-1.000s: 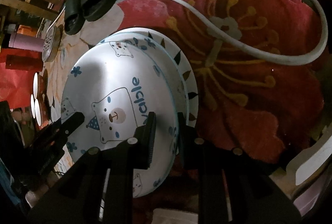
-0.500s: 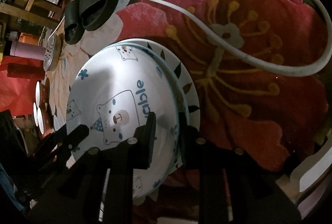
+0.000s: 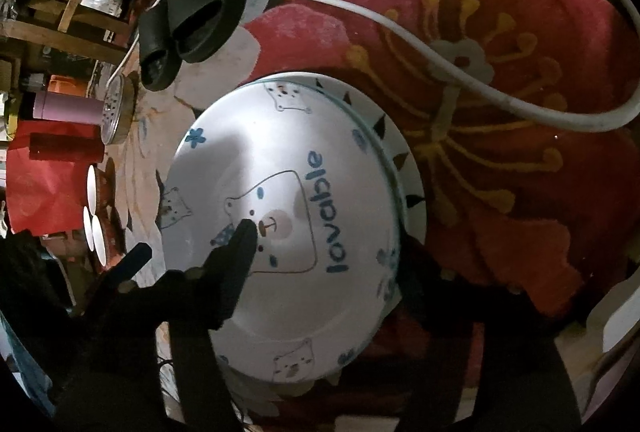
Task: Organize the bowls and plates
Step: 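Lower the bear plate onto the stacked plates and open both tools, then withdraw both tools up and away from the plate stack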
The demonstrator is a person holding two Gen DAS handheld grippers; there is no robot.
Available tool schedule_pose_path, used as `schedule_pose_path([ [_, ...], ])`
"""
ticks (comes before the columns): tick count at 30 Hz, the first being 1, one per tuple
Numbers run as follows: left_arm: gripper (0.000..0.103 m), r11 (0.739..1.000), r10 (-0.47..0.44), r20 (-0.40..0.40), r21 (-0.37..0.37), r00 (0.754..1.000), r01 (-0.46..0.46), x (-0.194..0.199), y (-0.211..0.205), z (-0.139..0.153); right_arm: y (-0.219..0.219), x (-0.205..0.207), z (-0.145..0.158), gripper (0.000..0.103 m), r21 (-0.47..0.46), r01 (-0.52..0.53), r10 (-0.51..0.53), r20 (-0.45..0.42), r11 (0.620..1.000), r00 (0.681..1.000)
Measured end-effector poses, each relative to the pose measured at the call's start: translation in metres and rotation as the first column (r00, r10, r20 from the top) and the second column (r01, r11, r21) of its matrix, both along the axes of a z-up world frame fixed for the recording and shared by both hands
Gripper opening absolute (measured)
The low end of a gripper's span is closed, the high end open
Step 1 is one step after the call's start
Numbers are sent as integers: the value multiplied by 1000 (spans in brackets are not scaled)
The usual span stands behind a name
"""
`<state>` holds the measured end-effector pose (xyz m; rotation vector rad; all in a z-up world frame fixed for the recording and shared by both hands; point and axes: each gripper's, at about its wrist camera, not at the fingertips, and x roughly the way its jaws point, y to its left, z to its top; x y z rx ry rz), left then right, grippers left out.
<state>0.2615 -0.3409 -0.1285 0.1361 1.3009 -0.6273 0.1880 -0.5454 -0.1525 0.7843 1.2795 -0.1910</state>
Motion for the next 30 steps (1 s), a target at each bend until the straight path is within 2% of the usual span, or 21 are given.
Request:
schedule_pose_path([
  [4, 99, 1000, 13, 7, 8, 1000, -13, 0, 3, -2, 5, 5, 1, 72, -31, -16, 15, -9, 999, 1000],
  [7, 101, 999, 26, 18, 19, 1000, -26, 0, 6, -2, 13, 11, 3, 77, -72, -16, 12, -53, 997, 999],
  [16, 102, 997, 68, 33, 17, 997, -69, 6, 16, 2, 14, 13, 8, 85, -87, 8, -15, -88, 996, 996],
  [18, 102, 997, 68, 36, 21, 997, -69, 6, 17, 2, 16, 13, 8, 86, -92, 1, -11, -111, 996, 994],
  [20, 102, 997, 72, 36, 23, 997, -73, 7, 19, 2, 21, 13, 3, 87, -93, -2, -14, -178, 996, 984],
  [22, 102, 996, 79, 35, 23, 996, -80, 8, 22, 1, 22, 12, 0, 93, -71, 10, -24, -206, 997, 978],
  [24, 102, 996, 85, 34, 24, 996, -86, 8, 24, 1, 26, 14, -2, 96, -61, -7, -6, -216, 998, 976],
  [30, 102, 995, 94, 36, 27, 995, -95, 9, 31, 0, 33, 16, -5, 100, -116, -66, 37, -240, 991, 970],
])
